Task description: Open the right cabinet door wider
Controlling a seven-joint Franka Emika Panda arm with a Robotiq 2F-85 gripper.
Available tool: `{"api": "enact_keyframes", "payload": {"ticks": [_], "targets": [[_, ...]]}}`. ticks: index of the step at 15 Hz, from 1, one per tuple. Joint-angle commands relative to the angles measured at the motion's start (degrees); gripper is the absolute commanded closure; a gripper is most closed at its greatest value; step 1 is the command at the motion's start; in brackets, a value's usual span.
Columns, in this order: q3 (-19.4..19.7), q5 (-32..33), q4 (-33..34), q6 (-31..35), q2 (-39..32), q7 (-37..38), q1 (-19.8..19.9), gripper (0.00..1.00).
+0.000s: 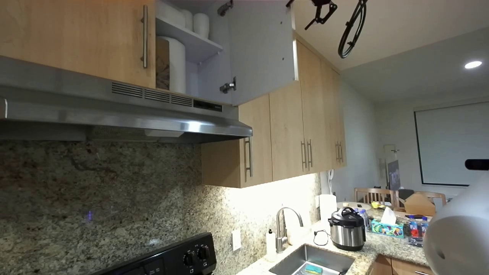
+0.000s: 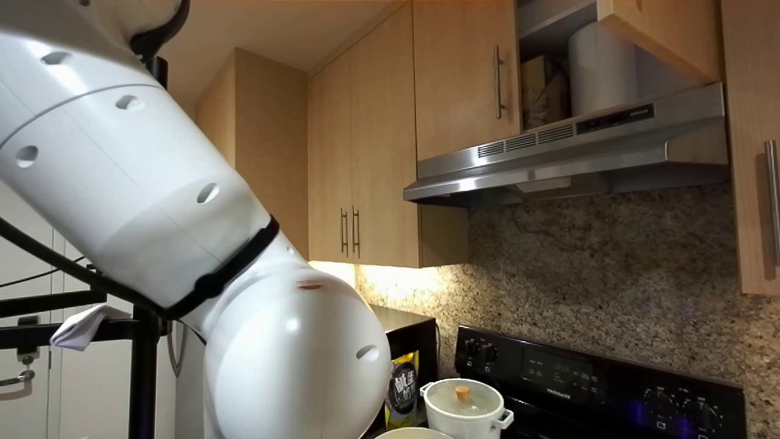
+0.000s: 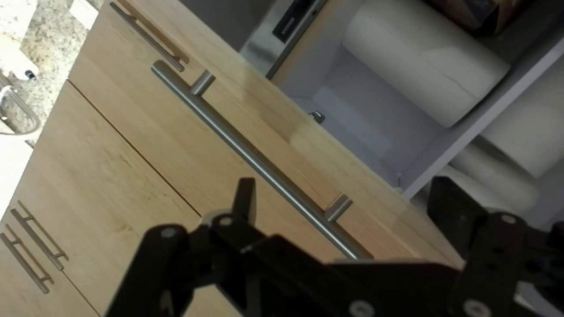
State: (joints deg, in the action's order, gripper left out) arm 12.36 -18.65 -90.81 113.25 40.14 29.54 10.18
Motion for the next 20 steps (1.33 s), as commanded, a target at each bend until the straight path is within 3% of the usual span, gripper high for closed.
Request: {"api": "enact_keyframes", "payload": {"ticks": [1, 7, 11, 16, 20], "targets": [[2.9, -7.2, -1.5, 5.8, -0.4, 0.8, -1.4, 0.0], [4.7, -16.3, -6.1, 14.7, 0.7, -0.1, -3.0, 0.0], [4.5, -18.8, -9.0, 18.7, 1.9, -2.2, -2.9, 0.0], [6.1, -11.7, 3.5, 2.2, -4.5, -8.9, -6.1, 0.0], [2.7, -3.6, 15.4, -9.0, -11.5, -7.0, -4.4, 0.0]]}}
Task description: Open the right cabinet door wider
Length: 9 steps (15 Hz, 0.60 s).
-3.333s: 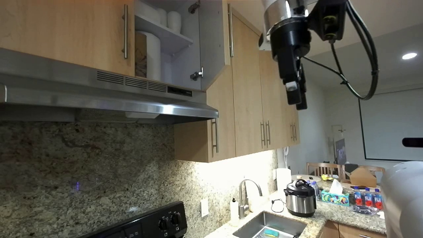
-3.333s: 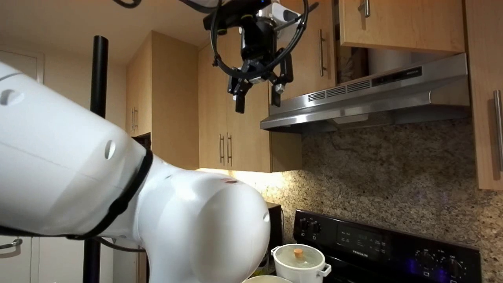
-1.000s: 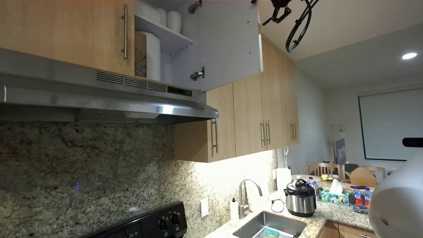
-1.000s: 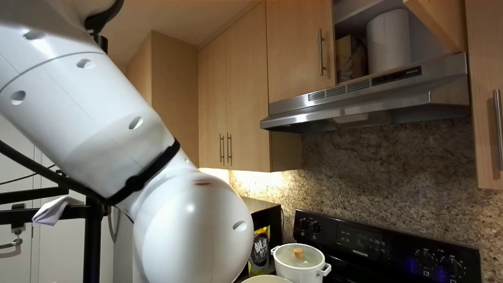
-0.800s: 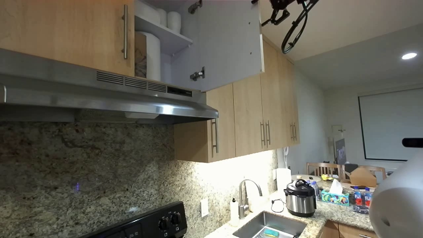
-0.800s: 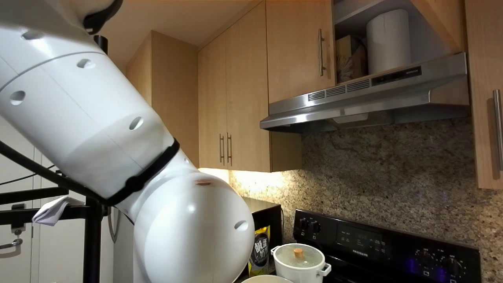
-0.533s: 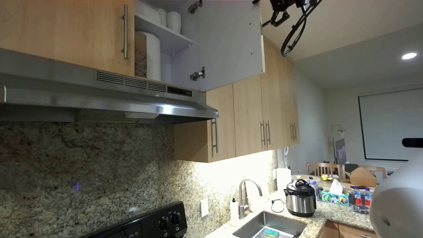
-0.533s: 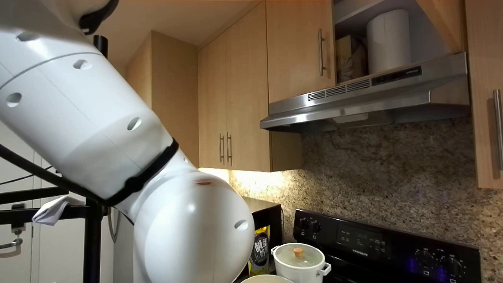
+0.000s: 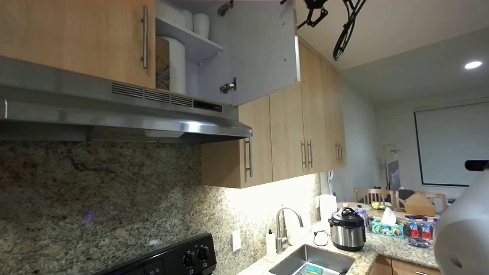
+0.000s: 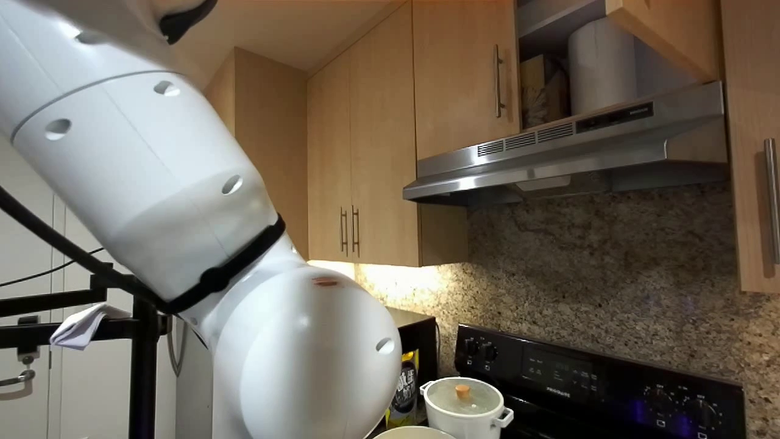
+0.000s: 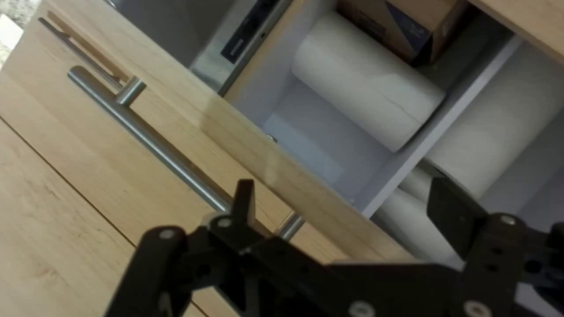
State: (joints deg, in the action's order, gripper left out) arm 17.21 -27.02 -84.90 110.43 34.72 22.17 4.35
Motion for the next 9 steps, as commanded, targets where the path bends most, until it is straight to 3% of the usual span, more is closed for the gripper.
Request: {"api": "enact_keyframes", "payload": {"ticks": [1, 3, 7, 9], "targets": [[-4.5, 7.5, 7.7, -8.5, -3.7, 0.7, 2.9, 0.0], [-10.8, 14.6, -1.0, -10.9, 4.9, 1.7, 6.9, 0.0], [-19.3, 25.5, -7.1, -17.1, 14.0, 6.6, 13.3, 0.0], [-22.9, 27.9, -9.2, -22.6, 19.2, 8.8, 14.4, 0.0]]}}
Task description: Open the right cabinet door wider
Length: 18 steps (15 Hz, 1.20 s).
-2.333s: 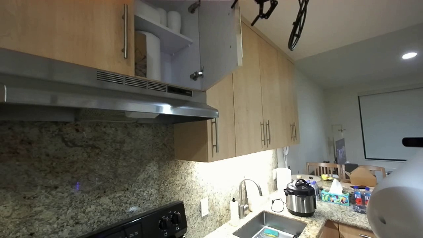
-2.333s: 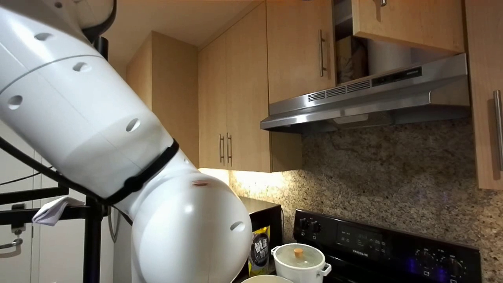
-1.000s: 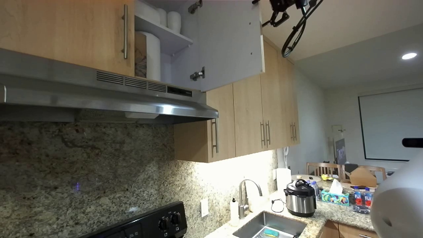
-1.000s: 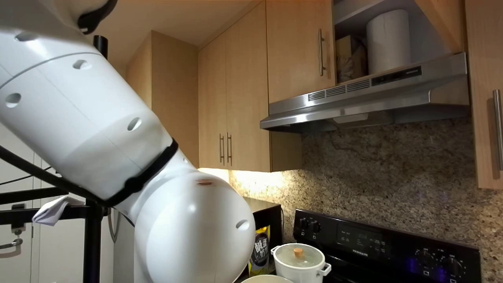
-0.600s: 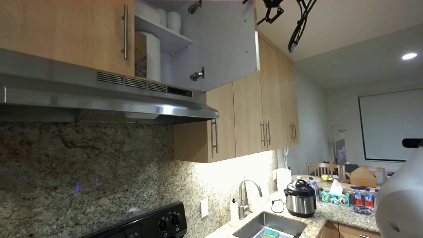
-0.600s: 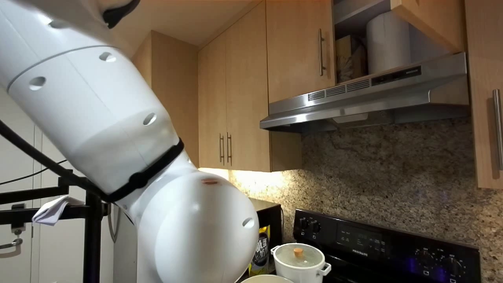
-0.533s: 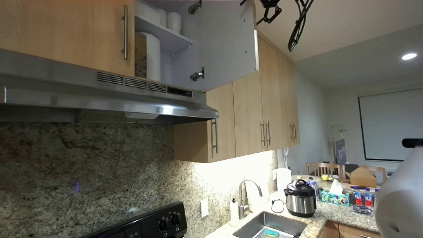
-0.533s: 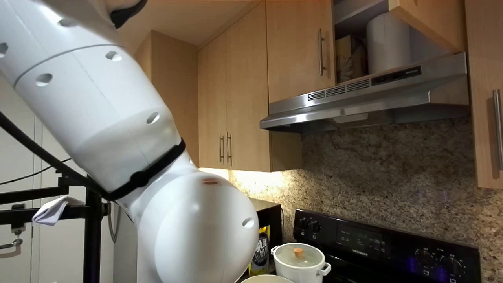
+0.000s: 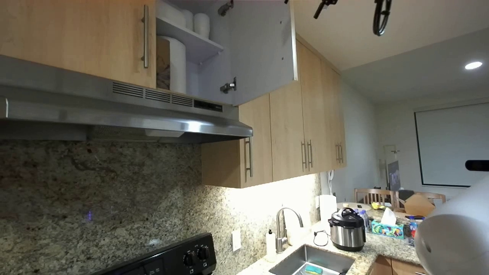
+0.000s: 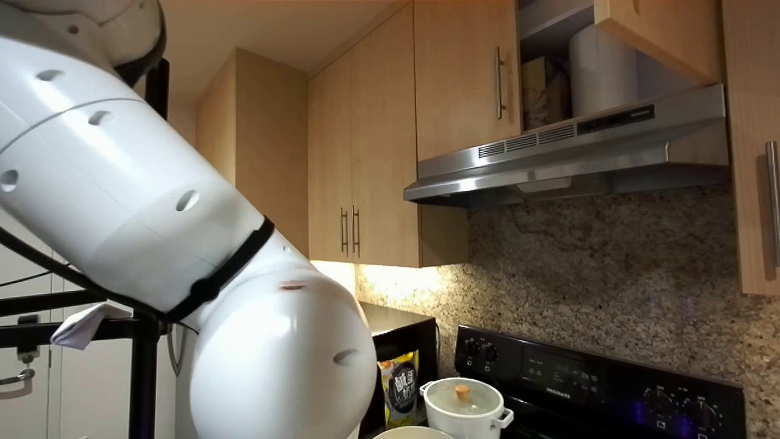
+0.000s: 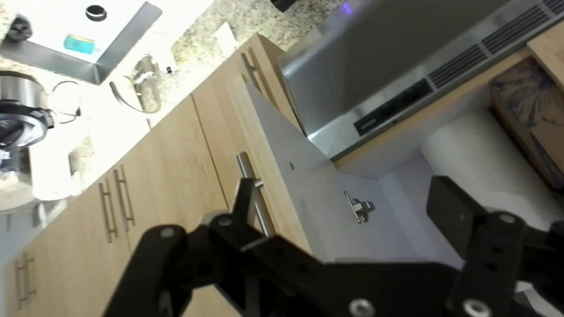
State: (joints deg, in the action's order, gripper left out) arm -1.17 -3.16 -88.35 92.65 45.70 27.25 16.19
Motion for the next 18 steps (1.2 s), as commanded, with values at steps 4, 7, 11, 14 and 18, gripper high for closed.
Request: {"api": "enact_keyframes", "payload": {"ticks": [4, 7, 11, 14, 18], "targets": [[-12.4, 4.8, -6.6, -20.4, 12.2, 4.1, 2.3, 0.0], [-15.7, 1.2, -8.5, -25.8, 10.3, 3.6, 0.5, 0.0], [-15.6, -4.7, -19.2, -17.6, 7.1, 1.8, -2.5, 0.0], [-15.9, -8.7, -28.8, -9.7, 4.4, 0.6, -6.1, 0.0], [-16.3, -8.6, -32.3, -6.6, 1.1, 2.8, -9.3, 0.0]]}}
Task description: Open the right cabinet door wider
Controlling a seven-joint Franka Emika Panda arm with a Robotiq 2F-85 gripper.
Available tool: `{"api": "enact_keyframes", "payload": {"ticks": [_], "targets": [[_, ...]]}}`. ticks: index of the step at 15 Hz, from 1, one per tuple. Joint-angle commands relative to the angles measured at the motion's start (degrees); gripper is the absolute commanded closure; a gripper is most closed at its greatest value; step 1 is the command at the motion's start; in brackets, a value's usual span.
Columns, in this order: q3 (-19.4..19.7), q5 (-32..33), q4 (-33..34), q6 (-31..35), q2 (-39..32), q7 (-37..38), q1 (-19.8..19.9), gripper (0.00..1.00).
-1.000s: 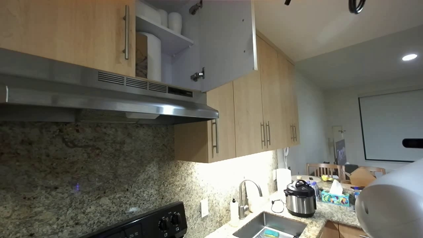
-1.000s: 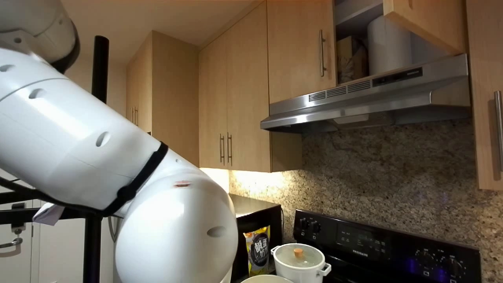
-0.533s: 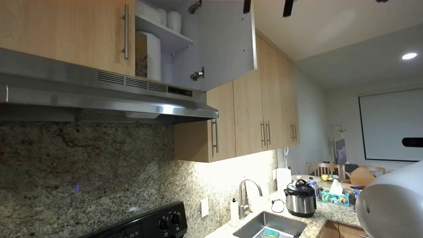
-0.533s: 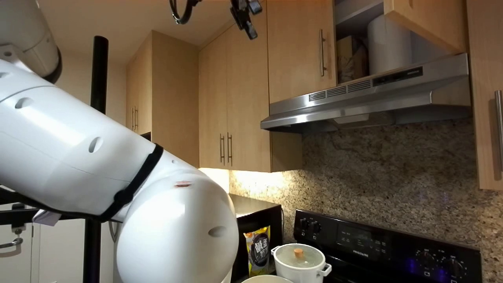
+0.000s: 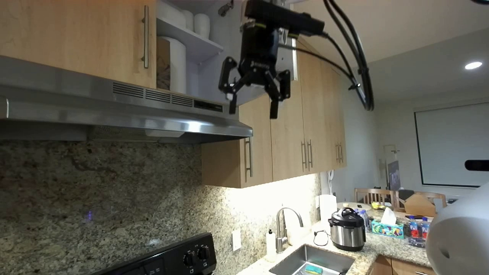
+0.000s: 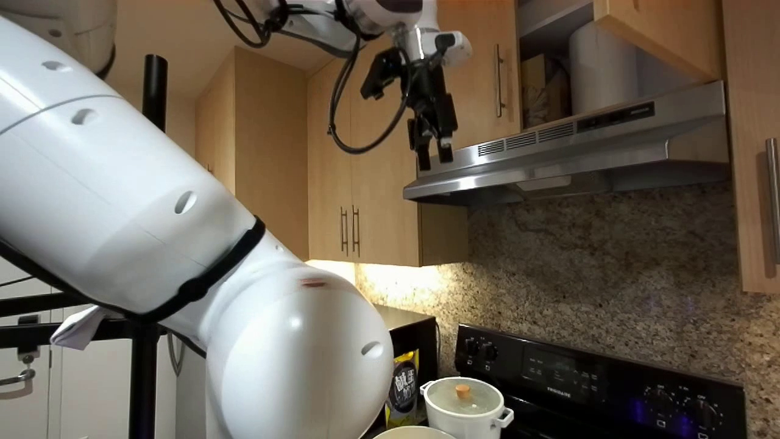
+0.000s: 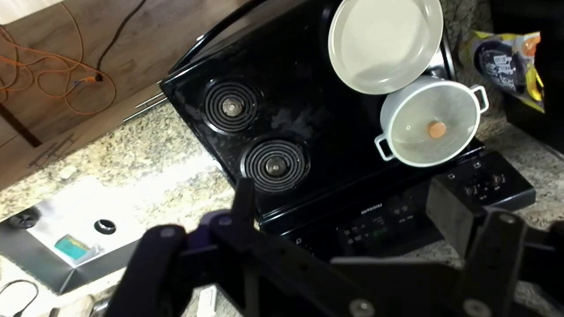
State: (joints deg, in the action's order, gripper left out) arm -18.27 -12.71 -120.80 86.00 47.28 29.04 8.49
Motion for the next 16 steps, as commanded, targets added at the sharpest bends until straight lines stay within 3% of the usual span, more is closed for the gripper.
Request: {"api": "enact_keyframes", "payload": {"ticks": [1, 16], "targets": [[0.7, 0.7, -1.3, 1.1, -1.1, 0.9, -2.5, 0.0], [0.6, 0.5, -1.7, 1.4, -0.7, 0.9, -2.8, 0.0]]}}
